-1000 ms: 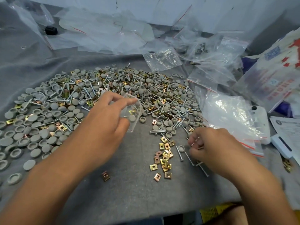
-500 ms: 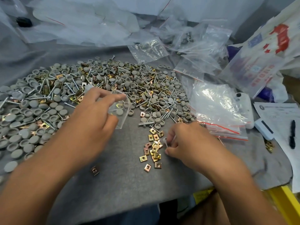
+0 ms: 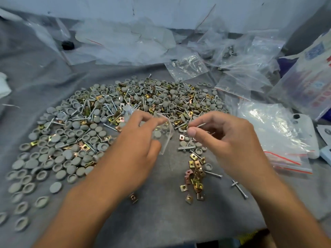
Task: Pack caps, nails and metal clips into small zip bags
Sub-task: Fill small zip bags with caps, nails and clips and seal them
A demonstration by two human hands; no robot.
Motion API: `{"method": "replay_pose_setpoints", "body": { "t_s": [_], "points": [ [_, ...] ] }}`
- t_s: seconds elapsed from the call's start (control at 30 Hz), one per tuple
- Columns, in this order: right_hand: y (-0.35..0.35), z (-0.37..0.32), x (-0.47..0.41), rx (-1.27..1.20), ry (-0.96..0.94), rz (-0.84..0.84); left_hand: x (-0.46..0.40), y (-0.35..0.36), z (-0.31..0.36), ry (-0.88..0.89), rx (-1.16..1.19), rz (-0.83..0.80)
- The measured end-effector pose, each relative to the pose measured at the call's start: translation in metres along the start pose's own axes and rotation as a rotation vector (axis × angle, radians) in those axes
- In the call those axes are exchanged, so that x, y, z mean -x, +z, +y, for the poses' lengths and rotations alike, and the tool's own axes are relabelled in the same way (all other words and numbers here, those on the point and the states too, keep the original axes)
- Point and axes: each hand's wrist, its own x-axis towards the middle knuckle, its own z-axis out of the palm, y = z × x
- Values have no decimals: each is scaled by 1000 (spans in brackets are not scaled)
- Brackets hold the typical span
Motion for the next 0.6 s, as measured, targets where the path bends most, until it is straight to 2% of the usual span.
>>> {"method": "replay_pose_setpoints", "body": {
  "t_s": [0.1,0.3,0.5,0.6],
  "points": [
    [24,-11,-5,-35,-163,29,0,0,-1,-3,13,10],
    [37,-8,-14,237,-333,-12,0,-3,0,18,16,-1],
    [43,-10,-14,222,-365,33,1,-5,0,-10,29,11],
    [44,-11,-15,127,-354,58,2,-7,0,-15,45,20]
  ]
}}
